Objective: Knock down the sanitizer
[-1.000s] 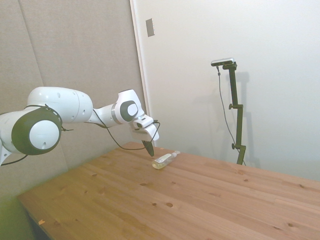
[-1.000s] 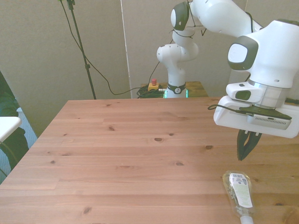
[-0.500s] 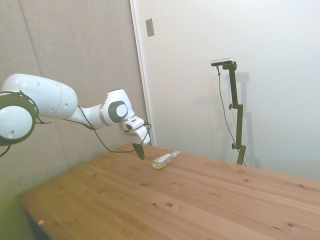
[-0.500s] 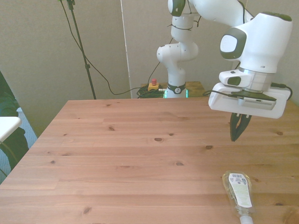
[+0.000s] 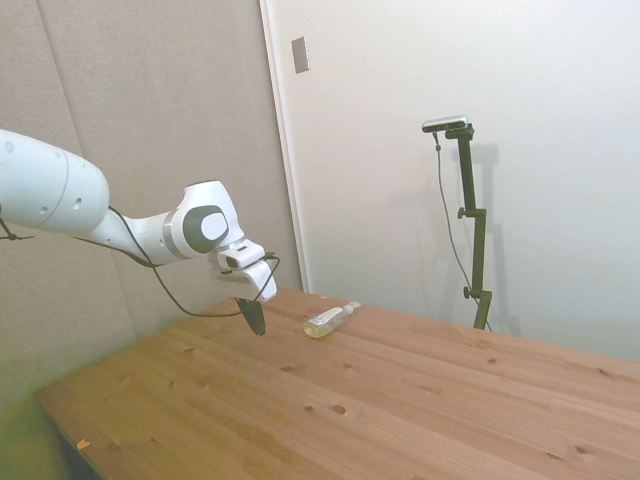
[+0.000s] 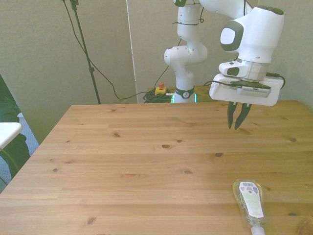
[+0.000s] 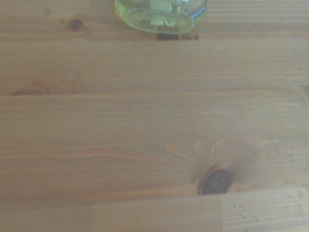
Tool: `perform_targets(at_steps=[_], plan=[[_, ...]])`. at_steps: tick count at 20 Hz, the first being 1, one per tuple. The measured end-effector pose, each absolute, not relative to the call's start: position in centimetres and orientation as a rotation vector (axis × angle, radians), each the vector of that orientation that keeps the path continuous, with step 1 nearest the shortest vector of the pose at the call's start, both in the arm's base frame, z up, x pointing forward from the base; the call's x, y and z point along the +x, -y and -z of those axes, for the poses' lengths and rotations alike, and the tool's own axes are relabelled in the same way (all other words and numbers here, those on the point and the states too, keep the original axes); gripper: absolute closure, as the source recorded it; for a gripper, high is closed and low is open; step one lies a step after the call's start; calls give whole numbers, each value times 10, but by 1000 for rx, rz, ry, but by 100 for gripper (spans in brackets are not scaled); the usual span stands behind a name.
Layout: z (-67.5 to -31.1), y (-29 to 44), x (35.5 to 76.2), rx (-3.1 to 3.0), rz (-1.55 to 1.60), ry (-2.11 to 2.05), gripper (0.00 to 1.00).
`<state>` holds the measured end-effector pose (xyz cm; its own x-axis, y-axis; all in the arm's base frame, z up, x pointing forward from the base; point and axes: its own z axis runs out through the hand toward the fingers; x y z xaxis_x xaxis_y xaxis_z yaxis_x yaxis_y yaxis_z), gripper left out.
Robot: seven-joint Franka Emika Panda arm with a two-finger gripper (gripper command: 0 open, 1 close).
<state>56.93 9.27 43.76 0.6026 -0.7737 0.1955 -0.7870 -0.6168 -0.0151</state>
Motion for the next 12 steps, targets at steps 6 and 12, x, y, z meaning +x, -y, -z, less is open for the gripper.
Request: perform_targets(at_steps=[6,12], plan=[[-437,-85,529,2761,-243,1306,0],[-432,-79,493,2773,-216,1280,0]])
